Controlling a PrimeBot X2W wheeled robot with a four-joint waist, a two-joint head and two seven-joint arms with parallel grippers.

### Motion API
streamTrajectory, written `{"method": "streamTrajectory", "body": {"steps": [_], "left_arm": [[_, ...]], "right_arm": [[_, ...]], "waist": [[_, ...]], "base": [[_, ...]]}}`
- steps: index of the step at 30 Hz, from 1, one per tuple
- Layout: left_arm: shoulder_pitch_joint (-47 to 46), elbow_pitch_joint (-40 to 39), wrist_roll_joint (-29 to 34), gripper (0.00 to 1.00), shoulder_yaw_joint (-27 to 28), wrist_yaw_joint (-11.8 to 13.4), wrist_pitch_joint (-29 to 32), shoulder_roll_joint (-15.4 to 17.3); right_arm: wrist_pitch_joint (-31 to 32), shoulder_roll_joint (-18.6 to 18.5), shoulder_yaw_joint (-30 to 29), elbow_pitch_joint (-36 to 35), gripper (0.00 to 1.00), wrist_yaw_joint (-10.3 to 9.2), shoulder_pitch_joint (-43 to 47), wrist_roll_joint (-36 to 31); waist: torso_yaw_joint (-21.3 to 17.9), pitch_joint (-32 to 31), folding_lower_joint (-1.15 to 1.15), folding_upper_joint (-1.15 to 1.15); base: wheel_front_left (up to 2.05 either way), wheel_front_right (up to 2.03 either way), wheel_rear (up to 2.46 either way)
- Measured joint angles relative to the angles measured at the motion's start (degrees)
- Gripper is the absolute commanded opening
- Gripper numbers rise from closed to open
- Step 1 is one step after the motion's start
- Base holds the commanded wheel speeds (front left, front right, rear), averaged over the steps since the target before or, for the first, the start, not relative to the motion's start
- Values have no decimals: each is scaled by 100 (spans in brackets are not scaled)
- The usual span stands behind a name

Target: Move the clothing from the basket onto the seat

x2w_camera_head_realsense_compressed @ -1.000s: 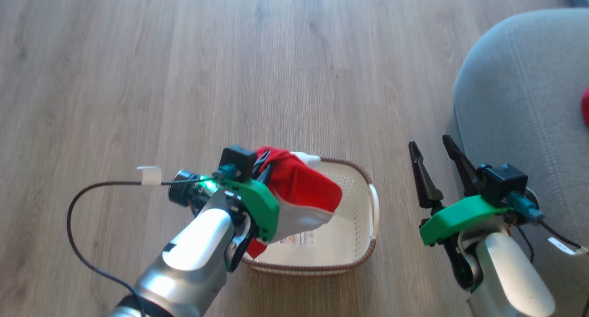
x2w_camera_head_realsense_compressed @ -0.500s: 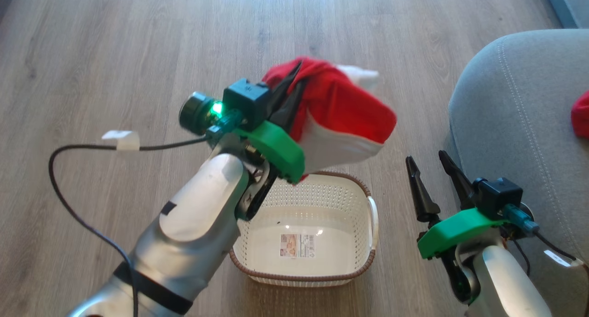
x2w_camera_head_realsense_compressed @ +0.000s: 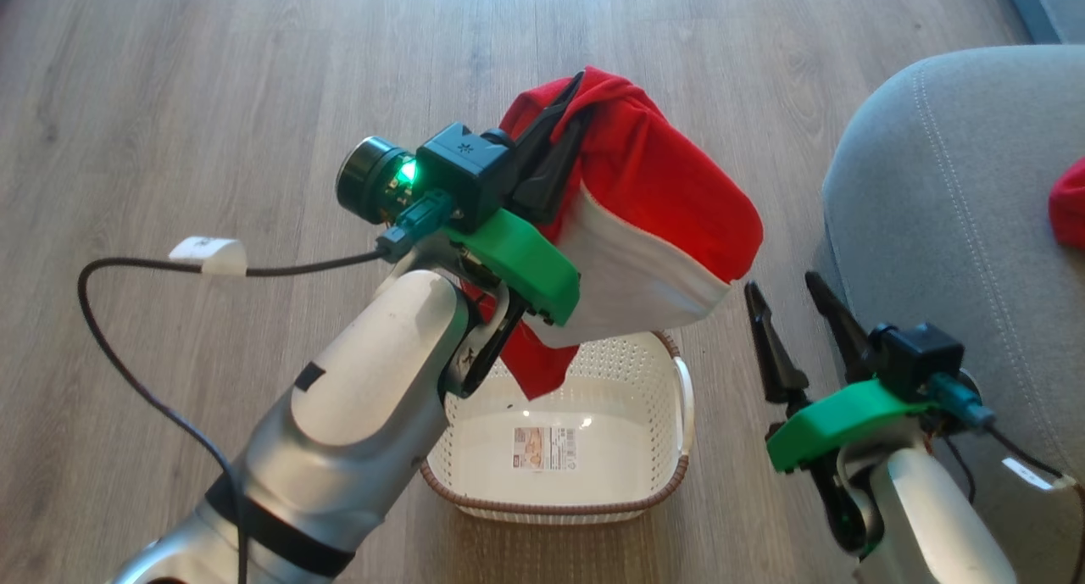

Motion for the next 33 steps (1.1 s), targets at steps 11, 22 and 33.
{"method": "streamTrajectory", "body": {"steps": [11, 22, 33], "left_arm": [[1, -34, -1, 0, -67, 37, 52, 42], [-2, -32, -1, 0, -142, 36, 51, 40], [-7, -15, -2, 0, -187, 31, 43, 36]], "right_arm": [[-1, -191, 967, -1571, 100, 0, -365, 332], [0, -720, 2826, -99, 100, 0, -1242, 761], [24, -656, 4256, 1107, 100, 0, -2456, 1475]], "waist": [[-44, 173, 0, 0], [-17, 223, 0, 0], [66, 318, 1, 0]], "base": [[0, 0, 0], [0, 0, 0], [0, 0, 0]]}}
